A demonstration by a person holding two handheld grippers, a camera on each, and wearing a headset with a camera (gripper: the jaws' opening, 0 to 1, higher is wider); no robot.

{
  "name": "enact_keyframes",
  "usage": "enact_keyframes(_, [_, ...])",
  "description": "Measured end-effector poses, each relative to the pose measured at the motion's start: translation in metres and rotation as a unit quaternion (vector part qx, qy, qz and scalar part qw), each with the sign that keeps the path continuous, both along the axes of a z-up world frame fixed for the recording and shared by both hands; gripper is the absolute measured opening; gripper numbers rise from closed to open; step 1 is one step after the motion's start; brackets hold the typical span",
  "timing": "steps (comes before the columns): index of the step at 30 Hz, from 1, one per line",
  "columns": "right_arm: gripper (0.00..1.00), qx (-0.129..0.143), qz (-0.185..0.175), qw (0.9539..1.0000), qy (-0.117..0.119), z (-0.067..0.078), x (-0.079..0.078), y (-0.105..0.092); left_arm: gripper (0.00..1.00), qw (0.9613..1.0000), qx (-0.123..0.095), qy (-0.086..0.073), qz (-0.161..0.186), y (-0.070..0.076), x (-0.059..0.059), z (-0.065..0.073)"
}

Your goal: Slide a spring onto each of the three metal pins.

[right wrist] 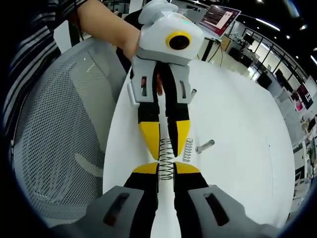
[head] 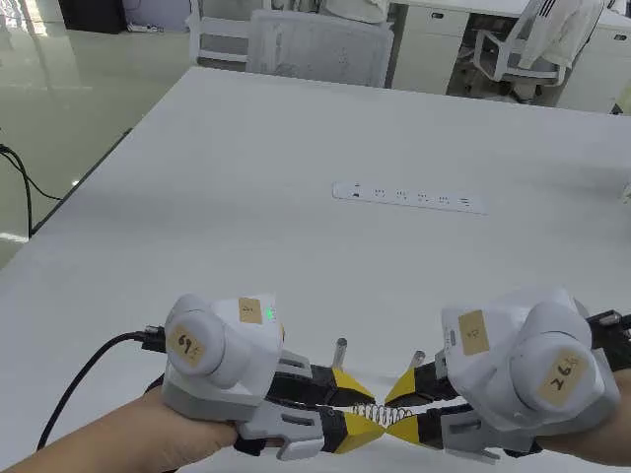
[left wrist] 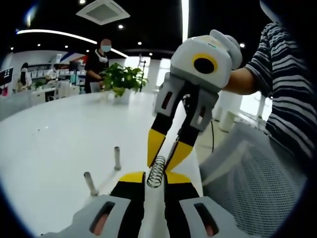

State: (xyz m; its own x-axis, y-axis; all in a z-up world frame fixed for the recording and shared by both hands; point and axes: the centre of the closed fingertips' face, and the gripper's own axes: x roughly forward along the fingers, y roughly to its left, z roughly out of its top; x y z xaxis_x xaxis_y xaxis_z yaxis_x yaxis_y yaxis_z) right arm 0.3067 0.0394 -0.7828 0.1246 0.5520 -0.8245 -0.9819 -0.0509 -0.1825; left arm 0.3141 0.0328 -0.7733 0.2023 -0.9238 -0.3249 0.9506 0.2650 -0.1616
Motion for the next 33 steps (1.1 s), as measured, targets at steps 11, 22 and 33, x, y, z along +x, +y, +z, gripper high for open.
enact_keyframes(11, [0.08,-0.001,0.005,1.0000,0.003,-0.001,-0.002,-0.001,0.03,0.9997,0.002,-0.014,-0.021,-0.001,-0.005,0.001])
enact_keyframes(22, [0.09,0.009,0.006,0.9999,-0.004,-0.002,-0.004,-0.003,0.02,0.9997,0.000,-0.004,-0.026,0.000,-0.007,0.000])
enact_keyframes(33, [0.14,0.025,-0.001,0.9997,-0.004,-0.004,-0.007,-0.008,0.02,0.9995,0.005,-0.001,-0.033,0.004,-0.011,0.000])
